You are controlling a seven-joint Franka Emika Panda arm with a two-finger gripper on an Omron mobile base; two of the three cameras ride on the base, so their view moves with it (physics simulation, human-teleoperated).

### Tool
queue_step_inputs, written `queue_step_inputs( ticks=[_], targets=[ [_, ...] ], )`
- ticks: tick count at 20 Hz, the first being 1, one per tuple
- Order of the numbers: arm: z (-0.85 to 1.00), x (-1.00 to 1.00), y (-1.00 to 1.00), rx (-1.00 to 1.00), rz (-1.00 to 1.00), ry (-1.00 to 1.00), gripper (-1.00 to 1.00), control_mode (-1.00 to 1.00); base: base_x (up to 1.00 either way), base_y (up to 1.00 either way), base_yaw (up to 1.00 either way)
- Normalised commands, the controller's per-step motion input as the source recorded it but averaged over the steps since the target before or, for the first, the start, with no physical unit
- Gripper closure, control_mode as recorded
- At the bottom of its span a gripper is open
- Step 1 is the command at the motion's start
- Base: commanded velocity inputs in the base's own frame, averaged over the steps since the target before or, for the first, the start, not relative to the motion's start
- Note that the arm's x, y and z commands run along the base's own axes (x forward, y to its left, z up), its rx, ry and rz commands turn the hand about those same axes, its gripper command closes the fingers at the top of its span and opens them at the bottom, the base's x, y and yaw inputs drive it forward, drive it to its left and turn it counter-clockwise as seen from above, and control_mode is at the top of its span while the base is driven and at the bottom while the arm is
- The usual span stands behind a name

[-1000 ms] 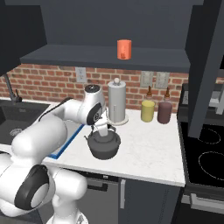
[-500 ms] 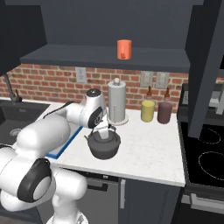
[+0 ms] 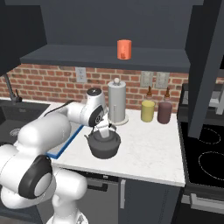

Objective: Pick the kettle from the counter and place it on the tray. Then pick the mug from the cabinet and place it on the tray. Then close the cabinet doors.

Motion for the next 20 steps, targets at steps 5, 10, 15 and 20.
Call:
queue_step_inputs(
  ticks=[5, 10, 15, 20],
  targets=[
    [-0.23, -0.29, 0.00, -0.01, 0.00, 0.00, 1.00, -1.00, 0.00, 0.00, 0.00],
    [0.05, -0.41, 0.08, 0.00, 0.04, -0.21, 1.00, -1.00, 0.00, 0.00, 0.00],
    [0.32, -0.38, 0.12, 0.00, 0.01, -0.22, 1.00, -1.00, 0.00, 0.00, 0.00],
    [0.28, -0.37, 0.53, 0.00, -0.02, -0.26, 1.00, -1.00, 0.00, 0.00, 0.00]
  ],
)
